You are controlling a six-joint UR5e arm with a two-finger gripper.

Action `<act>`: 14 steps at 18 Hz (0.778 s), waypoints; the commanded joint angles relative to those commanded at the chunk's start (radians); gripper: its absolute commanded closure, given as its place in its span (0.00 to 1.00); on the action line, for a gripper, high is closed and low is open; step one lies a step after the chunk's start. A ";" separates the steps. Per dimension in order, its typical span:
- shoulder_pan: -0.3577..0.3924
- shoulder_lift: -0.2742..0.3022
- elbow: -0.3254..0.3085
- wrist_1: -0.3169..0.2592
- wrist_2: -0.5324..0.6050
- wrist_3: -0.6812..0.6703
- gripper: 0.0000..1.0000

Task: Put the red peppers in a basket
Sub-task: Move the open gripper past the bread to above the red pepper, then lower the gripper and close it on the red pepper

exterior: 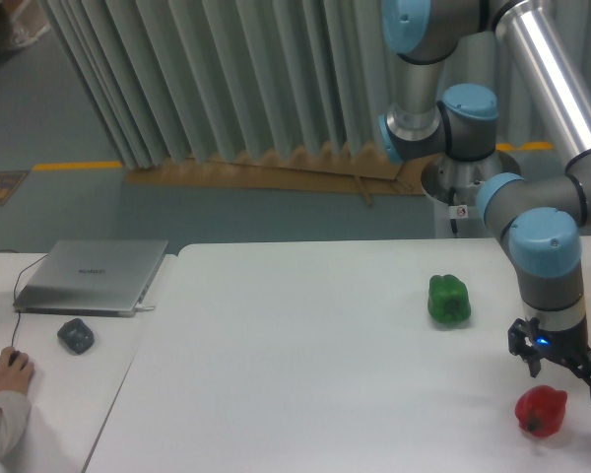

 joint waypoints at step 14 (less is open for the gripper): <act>-0.029 -0.067 0.032 0.008 0.009 -0.063 0.00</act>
